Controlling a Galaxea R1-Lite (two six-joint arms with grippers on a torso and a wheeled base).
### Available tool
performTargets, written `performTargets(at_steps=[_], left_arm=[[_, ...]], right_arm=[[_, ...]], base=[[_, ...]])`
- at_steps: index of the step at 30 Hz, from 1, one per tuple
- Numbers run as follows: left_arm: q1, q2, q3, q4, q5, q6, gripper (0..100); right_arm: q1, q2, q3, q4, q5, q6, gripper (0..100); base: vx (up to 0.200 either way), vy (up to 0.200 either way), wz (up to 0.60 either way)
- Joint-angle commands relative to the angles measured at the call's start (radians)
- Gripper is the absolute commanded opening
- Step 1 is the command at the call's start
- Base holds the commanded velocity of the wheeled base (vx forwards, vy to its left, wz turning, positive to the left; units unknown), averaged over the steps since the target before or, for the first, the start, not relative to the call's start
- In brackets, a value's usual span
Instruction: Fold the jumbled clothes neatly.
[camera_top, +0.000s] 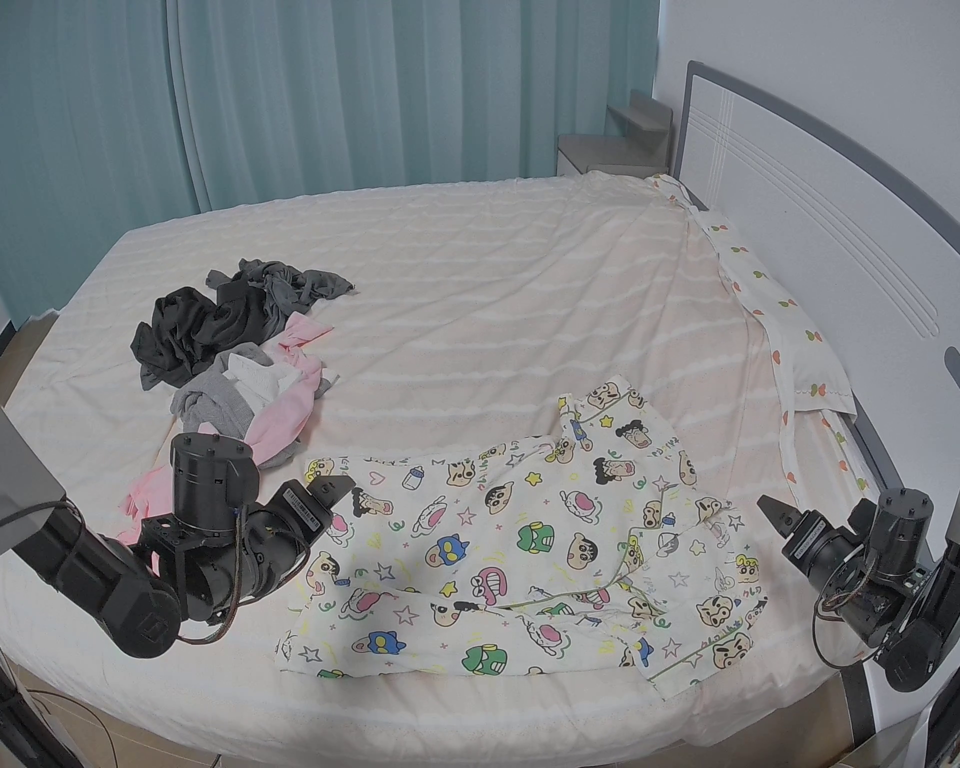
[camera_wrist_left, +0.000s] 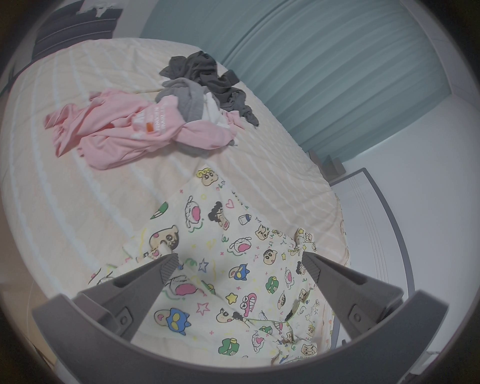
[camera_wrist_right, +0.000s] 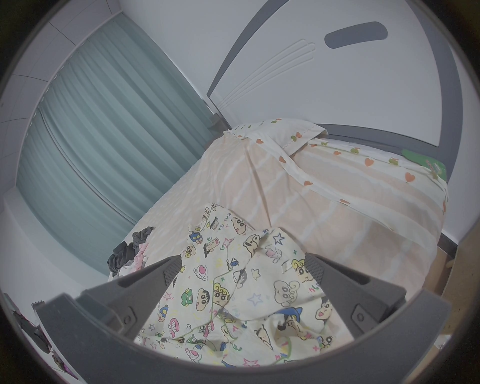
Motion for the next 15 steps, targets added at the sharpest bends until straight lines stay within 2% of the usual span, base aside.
performTargets(at_steps=[1,4,11,12,13,15], left_arm=[[0.009,0.031,-0.032,-0.002,0.001,0.025,100],[0.021,0.051,-0.058,-0.001,0.003,0.039,100],[0.118,0.186,-0.279,0.096,-0.002,0.249,100],[0.121,0.189,-0.284,0.1,-0.002,0.253,100],[0.148,0.234,-0.362,0.157,-0.014,0.312,100],[0.168,0.268,-0.445,0.22,-0.05,0.358,100]], right_arm=[[0.004,-0.016,-0.006,-0.014,0.002,-0.002,100],[0.008,-0.017,-0.006,-0.014,0.001,-0.002,100],[0.042,-0.03,-0.038,-0.014,0.016,-0.009,100],[0.044,-0.03,-0.038,-0.014,0.016,-0.009,100],[0.047,-0.022,-0.031,-0.014,0.018,-0.008,100],[0.047,-0.017,-0.026,-0.014,0.019,0.0,100]], base=[[0.0,0.0,0.0],[0.0,0.0,0.0],[0.0,0.0,0.0],[0.0,0.0,0.0],[0.0,0.0,0.0],[0.0,0.0,0.0]])
